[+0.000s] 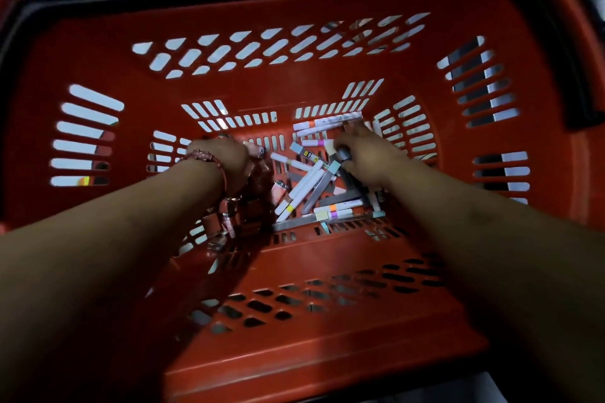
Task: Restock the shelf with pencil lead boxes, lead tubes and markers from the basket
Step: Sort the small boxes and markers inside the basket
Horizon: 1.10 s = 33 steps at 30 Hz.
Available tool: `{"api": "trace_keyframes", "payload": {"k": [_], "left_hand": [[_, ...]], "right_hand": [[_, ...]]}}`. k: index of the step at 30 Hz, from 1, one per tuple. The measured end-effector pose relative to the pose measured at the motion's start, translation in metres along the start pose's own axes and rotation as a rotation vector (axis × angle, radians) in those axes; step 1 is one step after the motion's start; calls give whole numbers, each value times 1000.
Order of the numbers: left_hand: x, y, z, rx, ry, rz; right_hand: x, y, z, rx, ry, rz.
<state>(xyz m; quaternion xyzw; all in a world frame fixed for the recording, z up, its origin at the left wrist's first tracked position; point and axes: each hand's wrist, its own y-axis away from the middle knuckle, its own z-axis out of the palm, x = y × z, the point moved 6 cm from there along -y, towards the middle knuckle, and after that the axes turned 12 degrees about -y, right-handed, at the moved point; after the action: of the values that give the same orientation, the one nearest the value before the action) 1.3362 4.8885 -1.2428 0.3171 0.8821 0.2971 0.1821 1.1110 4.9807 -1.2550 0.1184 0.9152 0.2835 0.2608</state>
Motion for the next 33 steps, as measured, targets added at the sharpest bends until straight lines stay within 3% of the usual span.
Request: {"api": "trace_keyframes", "payload": {"k": [2,4,10,12,15,17,21,25,28,33], "left_hand": [[-11,0,10,-152,66,-36],[-18,2,10,-186,87,-81],[-15,5,-14,-39,-149,-162],[-1,7,-26,53,-118,-166],[25,19,-42,127,-88,-47],[46,26,-35,27,-81,35],[81,14,1,75,134,222],[97,19,33,-43,341,215],[96,19,36,17,447,201],[88,13,38,51,524,239]], "right_hand": [[-2,-1,3,-14,82,15],[-3,-2,6,4,126,46],[0,-3,10,-5,156,126],[-2,-1,9,0,200,102],[-9,4,9,21,241,35],[-13,7,12,27,266,2],[-13,4,19,88,359,-14],[-10,-2,22,98,260,32],[-1,-6,18,148,82,105],[0,-1,-10,397,-207,77]]}}
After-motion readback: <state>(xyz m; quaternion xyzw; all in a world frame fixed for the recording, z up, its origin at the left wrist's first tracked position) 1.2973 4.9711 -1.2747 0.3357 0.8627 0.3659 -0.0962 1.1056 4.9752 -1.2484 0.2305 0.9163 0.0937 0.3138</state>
